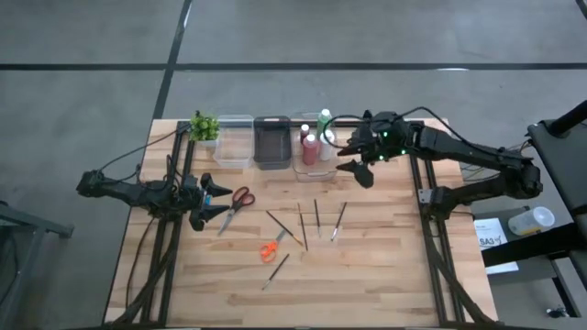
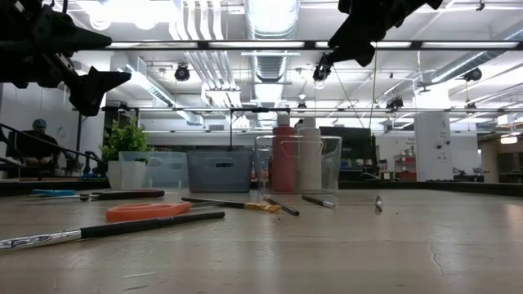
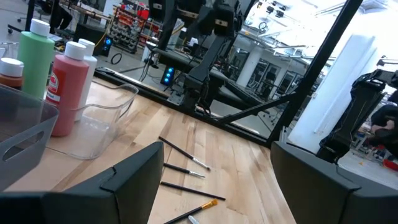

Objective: Pick & Place Paint Supplies
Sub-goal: Put the top right silver paintbrush into the black bin

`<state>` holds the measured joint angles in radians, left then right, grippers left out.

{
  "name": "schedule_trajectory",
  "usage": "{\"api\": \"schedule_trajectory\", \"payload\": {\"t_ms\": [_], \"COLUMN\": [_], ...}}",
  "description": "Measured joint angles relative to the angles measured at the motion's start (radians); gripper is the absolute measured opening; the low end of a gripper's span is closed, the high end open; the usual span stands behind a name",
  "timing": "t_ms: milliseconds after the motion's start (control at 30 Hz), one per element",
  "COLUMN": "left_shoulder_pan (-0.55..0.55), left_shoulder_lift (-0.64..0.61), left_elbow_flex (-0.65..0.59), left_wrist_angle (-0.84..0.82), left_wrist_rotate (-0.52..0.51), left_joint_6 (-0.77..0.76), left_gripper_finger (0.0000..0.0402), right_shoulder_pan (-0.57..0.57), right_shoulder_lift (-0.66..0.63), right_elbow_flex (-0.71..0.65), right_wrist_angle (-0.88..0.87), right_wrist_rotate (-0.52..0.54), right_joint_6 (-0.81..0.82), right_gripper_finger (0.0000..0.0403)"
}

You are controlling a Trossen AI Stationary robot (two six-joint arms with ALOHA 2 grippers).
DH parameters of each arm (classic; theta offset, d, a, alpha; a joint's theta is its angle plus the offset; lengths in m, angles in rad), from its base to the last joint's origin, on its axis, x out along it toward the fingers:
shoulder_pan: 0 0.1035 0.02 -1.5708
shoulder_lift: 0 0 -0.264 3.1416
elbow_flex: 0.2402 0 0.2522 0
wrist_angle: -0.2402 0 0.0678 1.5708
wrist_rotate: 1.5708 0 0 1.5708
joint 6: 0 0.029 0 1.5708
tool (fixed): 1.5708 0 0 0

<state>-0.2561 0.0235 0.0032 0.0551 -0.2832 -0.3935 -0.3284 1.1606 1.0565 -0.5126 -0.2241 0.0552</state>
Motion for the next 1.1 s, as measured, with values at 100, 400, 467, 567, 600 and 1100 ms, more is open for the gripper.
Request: {"api": "schedule_trajectory", "payload": {"t_ms": [100,400,467,567,600,1100], "left_shoulder_pan": [0.0,0.0,0.0,0.0,0.0,0.0], "left_shoulder_lift": [0.0,0.0,0.0,0.0,0.0,0.0], "left_elbow_flex": [0.0,0.0,0.0,0.0,0.0,0.0], "left_wrist_angle": [0.0,0.0,0.0,0.0,0.0,0.0], "left_wrist_rotate": [0.0,0.0,0.0,0.0,0.0,0.0], "left_joint_6": [0.0,0.0,0.0,0.0,0.0,0.0], "left_gripper_finger": [0.0303,0.0303,0.0303,0.0303,0.0303,0.0303], "right_shoulder_pan": [0.057,0.189,0.228,0.276,0.289,0.433], "right_shoulder_lift": [0.0,0.0,0.001,0.003,0.003,0.14], "right_elbow_flex": [-0.017,-0.078,-0.089,-0.104,-0.106,-0.115], "right_wrist_angle": [0.029,0.037,0.038,0.022,0.005,-0.187], "right_wrist_rotate": [0.09,0.108,0.163,0.248,0.27,0.427], "right_joint_6": [0.06,0.503,0.573,0.706,0.746,1.396], "right_gripper_finger": [0.0187,0.0136,0.0127,0.0112,0.0108,0.0172]}}
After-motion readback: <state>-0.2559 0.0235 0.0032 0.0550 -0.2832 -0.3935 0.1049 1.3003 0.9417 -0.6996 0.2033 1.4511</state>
